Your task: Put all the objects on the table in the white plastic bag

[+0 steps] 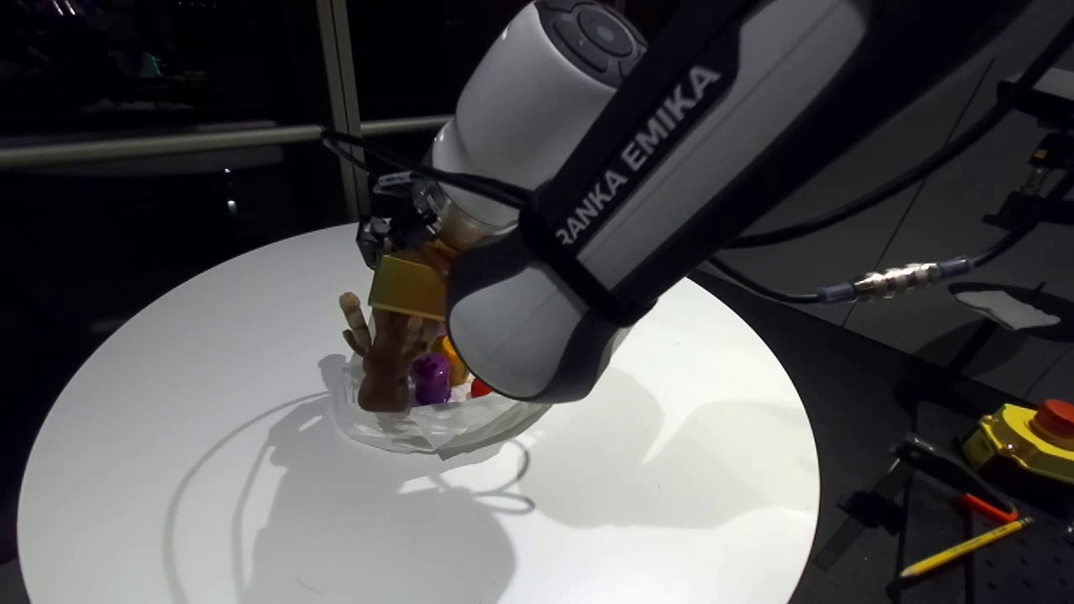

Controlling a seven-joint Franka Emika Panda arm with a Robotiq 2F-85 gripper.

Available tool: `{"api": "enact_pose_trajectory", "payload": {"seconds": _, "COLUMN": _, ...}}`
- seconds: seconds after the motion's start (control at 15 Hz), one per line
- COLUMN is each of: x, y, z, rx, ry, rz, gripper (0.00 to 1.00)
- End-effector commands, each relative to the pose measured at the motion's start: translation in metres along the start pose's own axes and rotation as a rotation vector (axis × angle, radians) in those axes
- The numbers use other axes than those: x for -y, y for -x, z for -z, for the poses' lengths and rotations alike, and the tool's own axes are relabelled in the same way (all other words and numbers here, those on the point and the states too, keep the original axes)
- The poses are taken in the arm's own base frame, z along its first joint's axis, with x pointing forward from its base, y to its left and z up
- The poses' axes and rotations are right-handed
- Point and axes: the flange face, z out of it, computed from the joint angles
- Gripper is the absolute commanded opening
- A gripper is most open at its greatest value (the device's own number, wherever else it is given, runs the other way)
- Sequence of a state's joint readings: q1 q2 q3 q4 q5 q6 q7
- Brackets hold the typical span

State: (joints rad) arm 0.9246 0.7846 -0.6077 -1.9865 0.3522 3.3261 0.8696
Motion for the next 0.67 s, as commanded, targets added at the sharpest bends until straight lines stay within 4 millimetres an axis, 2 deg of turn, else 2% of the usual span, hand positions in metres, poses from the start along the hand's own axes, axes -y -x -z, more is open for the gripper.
{"api": "enact_pose_trajectory", "payload": {"seconds": 0.0, "x": 0.005, "y": -0.019, "z": -0.007, "rx": -0.083, "ry": -0.040, "rz": -0.037, "gripper": 0.03}}
{"api": "enact_pose_trajectory", "payload": {"seconds": 0.27, "x": 0.000, "y": -0.023, "z": 0.003, "rx": -0.081, "ry": -0.051, "rz": -0.039, "gripper": 0.03}}
{"api": "enact_pose_trajectory", "payload": {"seconds": 0.33, "x": -0.008, "y": -0.031, "z": 0.009, "rx": -0.084, "ry": -0.049, "rz": -0.029, "gripper": 0.03}}
{"api": "enact_pose_trajectory", "payload": {"seconds": 0.6, "x": -0.026, "y": -0.028, "z": 0.008, "rx": -0.086, "ry": -0.023, "rz": 0.011, "gripper": 0.03}}
